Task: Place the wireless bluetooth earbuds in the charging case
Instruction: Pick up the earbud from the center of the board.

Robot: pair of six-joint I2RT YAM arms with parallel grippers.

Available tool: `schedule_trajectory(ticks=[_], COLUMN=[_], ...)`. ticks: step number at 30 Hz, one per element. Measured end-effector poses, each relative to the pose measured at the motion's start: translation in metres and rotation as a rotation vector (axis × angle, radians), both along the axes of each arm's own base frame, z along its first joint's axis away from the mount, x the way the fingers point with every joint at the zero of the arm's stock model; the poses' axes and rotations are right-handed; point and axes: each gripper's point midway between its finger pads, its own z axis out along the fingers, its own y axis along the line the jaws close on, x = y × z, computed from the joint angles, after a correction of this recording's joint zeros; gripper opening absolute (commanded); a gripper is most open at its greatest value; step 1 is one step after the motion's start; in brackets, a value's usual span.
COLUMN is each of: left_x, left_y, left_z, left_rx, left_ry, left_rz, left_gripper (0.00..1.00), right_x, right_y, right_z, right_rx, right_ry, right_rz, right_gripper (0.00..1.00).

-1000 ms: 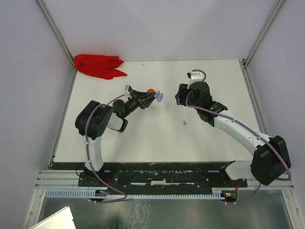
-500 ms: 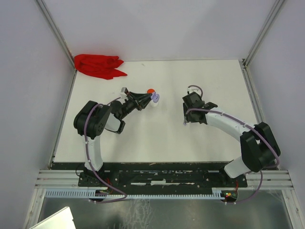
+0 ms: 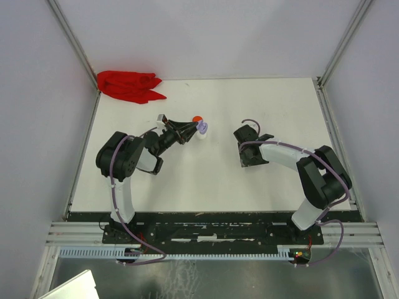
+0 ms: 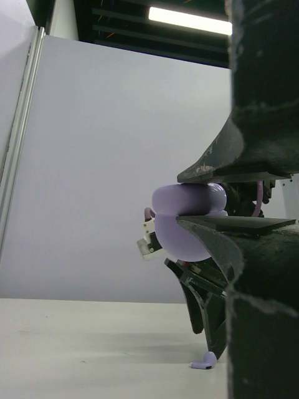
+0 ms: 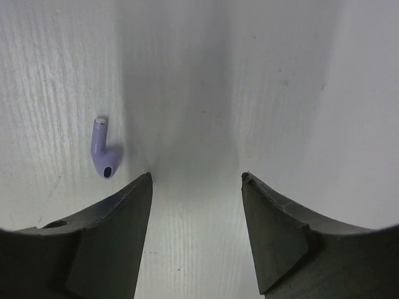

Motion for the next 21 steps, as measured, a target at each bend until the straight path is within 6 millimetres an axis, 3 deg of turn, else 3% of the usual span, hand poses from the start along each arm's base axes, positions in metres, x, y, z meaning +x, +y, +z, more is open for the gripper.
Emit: schedule_trajectory(ticks=[21], left_x=[0.005], left_y=[0.018], left_z=[-0.008], left_rx=[0.01], left_ry=[0.022], left_rz=[0.029], left_gripper=[0.03], right_x=[0.023], right_y=[0.031], right_z=[-0.005], right_rx=[0.085], right_ry=[-0.002], right_rz=[0.035], right_gripper=[0.68])
